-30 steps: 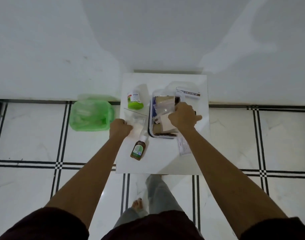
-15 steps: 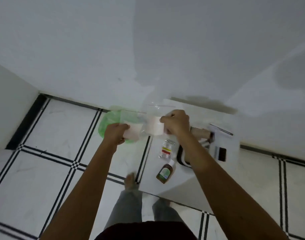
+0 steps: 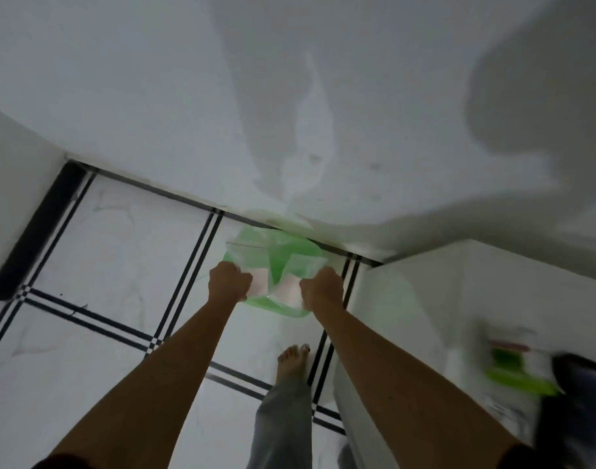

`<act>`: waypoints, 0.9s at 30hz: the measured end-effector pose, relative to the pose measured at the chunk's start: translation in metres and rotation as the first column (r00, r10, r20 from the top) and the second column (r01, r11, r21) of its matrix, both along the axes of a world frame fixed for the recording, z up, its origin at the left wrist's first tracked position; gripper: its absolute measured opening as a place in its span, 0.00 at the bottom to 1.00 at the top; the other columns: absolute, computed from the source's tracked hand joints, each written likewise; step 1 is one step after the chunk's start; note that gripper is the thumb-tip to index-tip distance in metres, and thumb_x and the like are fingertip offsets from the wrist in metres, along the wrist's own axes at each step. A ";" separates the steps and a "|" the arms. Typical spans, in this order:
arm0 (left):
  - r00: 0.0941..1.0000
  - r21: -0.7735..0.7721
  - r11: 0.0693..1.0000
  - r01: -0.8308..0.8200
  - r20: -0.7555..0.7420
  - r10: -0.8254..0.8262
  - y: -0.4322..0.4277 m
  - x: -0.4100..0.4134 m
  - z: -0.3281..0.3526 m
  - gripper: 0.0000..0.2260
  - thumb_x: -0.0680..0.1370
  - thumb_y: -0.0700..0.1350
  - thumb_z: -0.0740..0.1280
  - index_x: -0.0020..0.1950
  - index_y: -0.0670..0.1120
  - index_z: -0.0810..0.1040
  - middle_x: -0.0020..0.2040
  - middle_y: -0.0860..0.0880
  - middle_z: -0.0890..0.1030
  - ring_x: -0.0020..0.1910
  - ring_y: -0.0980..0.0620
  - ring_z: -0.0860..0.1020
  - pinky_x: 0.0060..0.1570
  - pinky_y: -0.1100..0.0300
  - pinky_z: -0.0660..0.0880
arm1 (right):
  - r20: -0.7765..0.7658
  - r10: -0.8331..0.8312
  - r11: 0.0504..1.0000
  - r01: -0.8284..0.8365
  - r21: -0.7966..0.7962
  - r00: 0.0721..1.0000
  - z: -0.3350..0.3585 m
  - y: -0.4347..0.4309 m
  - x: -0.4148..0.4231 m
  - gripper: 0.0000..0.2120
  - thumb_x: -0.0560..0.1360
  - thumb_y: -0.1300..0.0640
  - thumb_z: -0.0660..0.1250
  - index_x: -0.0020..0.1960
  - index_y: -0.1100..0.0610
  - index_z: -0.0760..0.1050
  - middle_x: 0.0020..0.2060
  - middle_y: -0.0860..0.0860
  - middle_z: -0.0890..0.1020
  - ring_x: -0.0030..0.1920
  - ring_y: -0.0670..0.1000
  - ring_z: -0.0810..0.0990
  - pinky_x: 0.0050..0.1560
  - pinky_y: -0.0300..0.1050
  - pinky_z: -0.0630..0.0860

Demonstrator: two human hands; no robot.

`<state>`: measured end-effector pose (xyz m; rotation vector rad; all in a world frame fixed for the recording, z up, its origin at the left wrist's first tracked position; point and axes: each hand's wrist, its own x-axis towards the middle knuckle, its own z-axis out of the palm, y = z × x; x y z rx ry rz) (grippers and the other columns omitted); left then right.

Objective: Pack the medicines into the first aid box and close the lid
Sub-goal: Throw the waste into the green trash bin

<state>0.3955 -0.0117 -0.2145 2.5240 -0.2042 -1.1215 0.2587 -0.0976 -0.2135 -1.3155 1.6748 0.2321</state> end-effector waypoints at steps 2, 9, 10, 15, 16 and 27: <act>0.999 0.054 0.998 0.046 0.005 -0.046 -0.008 0.021 -0.045 0.11 0.69 0.34 0.65 0.28 0.42 0.66 0.24 0.48 0.71 0.26 0.47 0.78 0.20 0.64 0.67 | -0.046 -0.012 1.000 0.013 0.019 0.999 -0.047 -0.006 0.021 0.11 0.72 0.63 0.68 0.54 0.65 0.75 0.50 0.58 0.81 0.50 0.60 0.82 0.44 0.47 0.80; 0.992 0.149 0.981 0.122 -0.052 -0.116 -0.020 0.052 -0.174 0.08 0.71 0.40 0.69 0.35 0.39 0.73 0.25 0.47 0.75 0.16 0.57 0.74 0.18 0.67 0.68 | -0.045 0.013 0.988 -0.006 0.151 0.999 -0.181 -0.009 0.064 0.22 0.72 0.57 0.72 0.60 0.69 0.73 0.57 0.64 0.81 0.54 0.62 0.82 0.53 0.53 0.81; 0.988 0.146 0.978 0.150 -0.045 -0.145 -0.021 0.052 -0.182 0.10 0.72 0.42 0.70 0.36 0.38 0.74 0.27 0.47 0.75 0.23 0.53 0.77 0.24 0.65 0.71 | -0.029 0.013 0.986 -0.008 0.166 0.999 -0.187 -0.010 0.067 0.24 0.72 0.57 0.72 0.62 0.70 0.72 0.59 0.64 0.79 0.57 0.62 0.80 0.54 0.50 0.79; 0.985 0.108 0.981 0.164 0.045 -0.169 -0.018 0.047 -0.189 0.10 0.74 0.40 0.63 0.33 0.41 0.69 0.30 0.50 0.67 0.39 0.47 0.71 0.35 0.61 0.69 | -0.038 0.035 0.996 -0.032 0.081 0.999 -0.192 -0.005 0.071 0.16 0.73 0.63 0.66 0.58 0.69 0.76 0.56 0.63 0.81 0.55 0.62 0.81 0.48 0.48 0.78; 0.985 0.104 0.981 0.162 0.042 -0.167 -0.016 0.045 -0.183 0.07 0.74 0.40 0.63 0.36 0.39 0.71 0.31 0.51 0.69 0.41 0.47 0.73 0.40 0.60 0.72 | -0.037 0.031 0.998 -0.028 0.061 0.999 -0.189 -0.003 0.070 0.15 0.72 0.63 0.66 0.57 0.69 0.76 0.54 0.63 0.82 0.54 0.62 0.81 0.46 0.48 0.78; 0.968 -0.218 0.959 0.181 0.213 -0.135 -0.006 -0.049 -0.017 0.13 0.75 0.42 0.65 0.57 0.39 0.79 0.52 0.42 0.83 0.51 0.46 0.81 0.47 0.64 0.68 | 0.166 -0.040 0.957 0.086 -0.278 0.985 0.002 0.030 0.000 0.10 0.75 0.62 0.61 0.54 0.63 0.77 0.49 0.56 0.81 0.50 0.56 0.78 0.45 0.44 0.72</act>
